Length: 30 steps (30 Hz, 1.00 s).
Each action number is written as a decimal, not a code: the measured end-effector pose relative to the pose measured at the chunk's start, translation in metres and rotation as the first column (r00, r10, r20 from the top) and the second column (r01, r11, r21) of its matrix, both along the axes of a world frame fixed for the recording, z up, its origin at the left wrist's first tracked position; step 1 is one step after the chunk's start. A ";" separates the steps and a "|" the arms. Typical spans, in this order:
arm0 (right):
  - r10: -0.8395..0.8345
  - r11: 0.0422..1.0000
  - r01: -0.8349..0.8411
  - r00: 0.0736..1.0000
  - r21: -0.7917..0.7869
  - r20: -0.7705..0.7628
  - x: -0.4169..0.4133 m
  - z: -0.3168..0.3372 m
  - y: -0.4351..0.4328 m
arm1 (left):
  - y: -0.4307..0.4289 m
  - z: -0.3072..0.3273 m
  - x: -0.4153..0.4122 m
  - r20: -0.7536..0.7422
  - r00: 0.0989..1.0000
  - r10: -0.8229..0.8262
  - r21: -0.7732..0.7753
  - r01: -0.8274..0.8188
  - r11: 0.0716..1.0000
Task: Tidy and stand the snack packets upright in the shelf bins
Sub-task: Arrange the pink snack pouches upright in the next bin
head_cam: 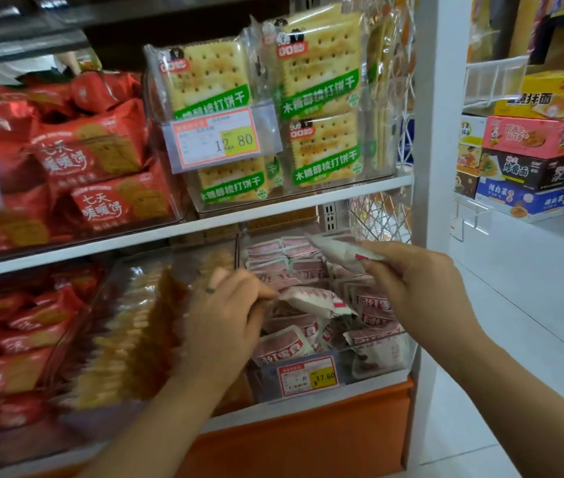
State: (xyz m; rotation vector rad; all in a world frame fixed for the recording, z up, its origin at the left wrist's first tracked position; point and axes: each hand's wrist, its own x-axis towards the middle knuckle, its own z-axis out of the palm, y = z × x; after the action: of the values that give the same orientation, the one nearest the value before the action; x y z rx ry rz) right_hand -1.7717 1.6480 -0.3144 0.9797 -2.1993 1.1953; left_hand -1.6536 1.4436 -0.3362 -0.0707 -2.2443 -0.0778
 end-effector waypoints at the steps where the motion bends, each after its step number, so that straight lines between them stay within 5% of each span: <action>1: 0.075 0.997 -0.074 0.992 -0.014 0.099 0.001 -0.003 -0.002 | 0.002 -0.007 0.007 0.011 0.999 -0.033 -0.012 0.033 0.999; 6: 0.327 0.945 -0.297 0.824 -0.139 0.463 0.013 -0.010 -0.006 | 0.008 -0.020 0.019 0.122 0.973 -0.195 -0.011 0.197 0.980; 13: 0.262 0.933 -0.052 0.779 -0.357 0.570 0.016 -0.021 -0.010 | -0.010 -0.032 0.028 0.193 0.968 -0.163 -0.060 0.178 0.982; 22: 0.585 0.785 0.004 0.329 -0.620 0.742 0.005 -0.008 -0.021 | -0.010 -0.025 0.034 -0.021 0.968 -0.251 -0.153 0.245 0.957; 30: 0.593 0.802 -0.167 0.107 -0.573 0.798 0.009 -0.008 -0.035 | -0.001 -0.019 0.034 -0.093 0.934 -0.345 -0.215 0.319 0.923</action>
State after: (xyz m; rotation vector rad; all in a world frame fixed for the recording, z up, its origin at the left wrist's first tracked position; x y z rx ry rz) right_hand -1.7630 1.6127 -0.3221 0.6827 -2.3169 3.0876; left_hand -1.6199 1.4431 -0.3550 -0.5514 -2.0833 -0.0323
